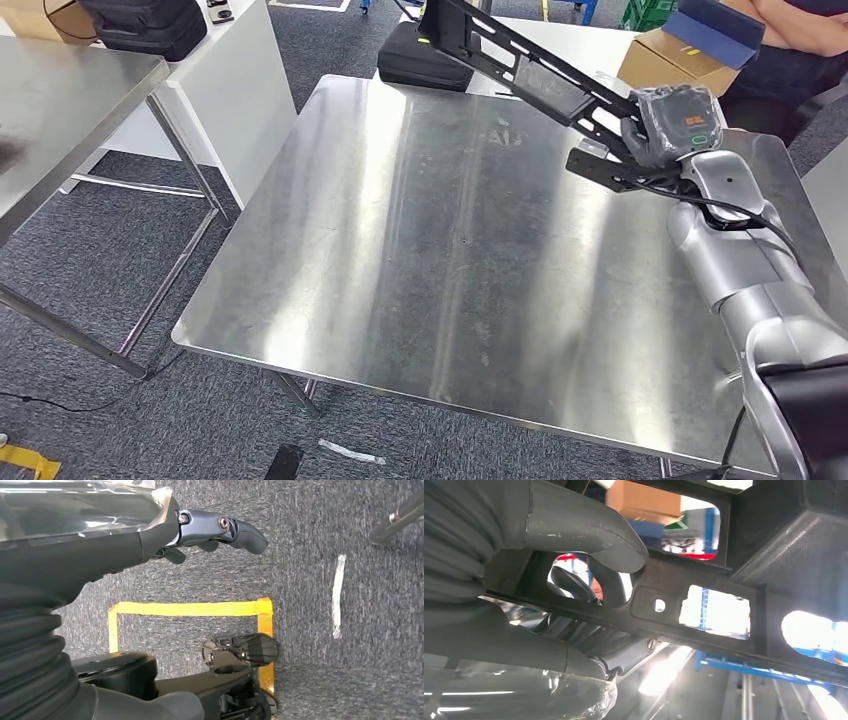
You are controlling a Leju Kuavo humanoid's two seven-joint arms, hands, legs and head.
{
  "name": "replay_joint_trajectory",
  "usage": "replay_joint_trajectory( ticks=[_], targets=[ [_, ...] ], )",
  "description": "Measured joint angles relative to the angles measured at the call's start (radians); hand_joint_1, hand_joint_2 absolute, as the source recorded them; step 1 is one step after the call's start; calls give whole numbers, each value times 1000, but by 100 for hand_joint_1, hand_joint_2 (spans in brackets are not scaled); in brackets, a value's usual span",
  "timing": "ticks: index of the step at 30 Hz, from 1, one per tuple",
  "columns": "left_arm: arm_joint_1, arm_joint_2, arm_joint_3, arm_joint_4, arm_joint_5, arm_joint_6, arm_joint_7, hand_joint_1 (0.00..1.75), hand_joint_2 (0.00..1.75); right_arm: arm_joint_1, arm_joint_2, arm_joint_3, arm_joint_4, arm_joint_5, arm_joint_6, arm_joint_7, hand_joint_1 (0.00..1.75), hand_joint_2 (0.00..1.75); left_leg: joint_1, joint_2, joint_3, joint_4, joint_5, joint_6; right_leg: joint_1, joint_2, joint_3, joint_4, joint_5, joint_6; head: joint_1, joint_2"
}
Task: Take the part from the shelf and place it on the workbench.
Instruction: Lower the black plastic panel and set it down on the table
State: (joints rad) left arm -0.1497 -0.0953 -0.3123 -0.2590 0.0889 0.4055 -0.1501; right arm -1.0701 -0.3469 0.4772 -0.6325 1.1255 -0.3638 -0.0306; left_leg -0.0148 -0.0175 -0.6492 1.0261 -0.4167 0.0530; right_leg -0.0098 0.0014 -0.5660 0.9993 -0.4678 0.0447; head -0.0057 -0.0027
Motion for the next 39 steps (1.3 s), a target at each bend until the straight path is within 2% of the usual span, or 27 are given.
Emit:
replay_joint_trajectory(
  ticks=[5, 9, 13, 22, 30, 39],
  targets=[
    [-6, -2, -12, 0, 2, 0, 4, 0, 175, -61, 12, 19, 93, 34, -58, 61, 169, 175, 1, 0, 0, 0, 0, 0, 0, 0, 0, 0, 0, 0, 0, 0],
    [-5, -5, -13, 0, 7, 5, -4, 0, 175, -56, 5, 11, 133, 35, -201, 106, 169, 175, 1, 0, 0, 0, 0, 0, 1, 0, -1, 0, 0, 0, 0, 0],
    [-3, -8, -15, 0, 8, 14, -10, 0, 175, -8, -15, -27, 147, 18, -312, 102, 169, 175, 1, 0, 0, 0, -1, 0, 1, 0, 0, 0, -1, 1, 0, 0],
    [-2, -11, -21, 0, 12, 17, -16, 0, 175, 286, -27, -184, 47, 167, -325, 28, 169, 175, 1, -2, 1, -1, -2, 0, 1, -1, 2, 0, -2, 3, 0, 0],
    [-2, -10, -25, 0, 8, 5, -12, 0, 175, 396, -15, -201, 46, 366, -329, 67, 169, 175, 2, -2, 1, -1, -2, -1, 2, -1, 1, 0, -2, 3, 0, 0],
    [-2, -9, -17, 0, 46, 12, -10, 0, 175, 420, -4, -190, 55, 402, -332, 69, 169, 175, 2, -2, 1, -1, -2, -1, 2, -1, 1, 0, -2, 3, 0, 0]
  ],
)
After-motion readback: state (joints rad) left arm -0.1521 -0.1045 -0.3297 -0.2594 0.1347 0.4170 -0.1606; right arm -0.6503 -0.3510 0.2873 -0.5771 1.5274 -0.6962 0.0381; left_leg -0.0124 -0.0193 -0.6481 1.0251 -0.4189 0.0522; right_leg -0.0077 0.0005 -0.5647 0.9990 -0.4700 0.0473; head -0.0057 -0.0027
